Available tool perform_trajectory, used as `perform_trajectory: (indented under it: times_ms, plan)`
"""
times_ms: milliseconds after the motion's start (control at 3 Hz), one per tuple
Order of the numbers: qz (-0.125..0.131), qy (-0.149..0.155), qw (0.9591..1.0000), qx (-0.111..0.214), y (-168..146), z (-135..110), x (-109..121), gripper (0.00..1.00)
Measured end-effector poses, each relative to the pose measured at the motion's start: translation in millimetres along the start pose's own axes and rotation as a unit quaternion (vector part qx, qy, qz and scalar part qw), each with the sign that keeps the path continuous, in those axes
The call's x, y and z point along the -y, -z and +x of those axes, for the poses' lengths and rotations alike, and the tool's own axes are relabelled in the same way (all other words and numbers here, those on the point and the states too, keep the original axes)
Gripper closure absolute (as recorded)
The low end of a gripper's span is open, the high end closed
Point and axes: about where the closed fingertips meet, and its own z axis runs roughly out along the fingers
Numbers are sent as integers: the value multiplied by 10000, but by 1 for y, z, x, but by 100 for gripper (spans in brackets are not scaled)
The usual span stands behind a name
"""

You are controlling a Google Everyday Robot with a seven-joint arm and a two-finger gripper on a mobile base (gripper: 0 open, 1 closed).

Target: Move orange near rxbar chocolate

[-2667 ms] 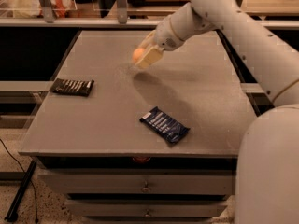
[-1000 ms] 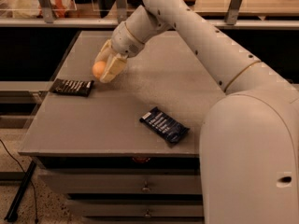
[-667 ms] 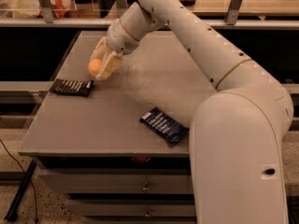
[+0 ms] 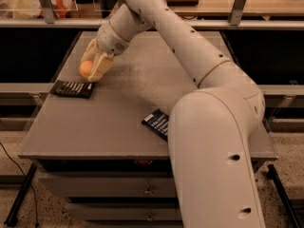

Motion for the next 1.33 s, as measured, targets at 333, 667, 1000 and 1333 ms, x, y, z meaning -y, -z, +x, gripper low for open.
perform_trajectory:
  times_ms: [333, 667, 1000, 1333]
  plan:
    - [-9, -29, 10000, -32, -6, 4, 3, 100]
    - [-4, -67, 9999, -76, -8, 7, 6, 83]
    - [-12, -97, 9999, -103, -7, 8, 8, 60]
    - [-113, -107, 9999, -56, -7, 11, 10, 37]
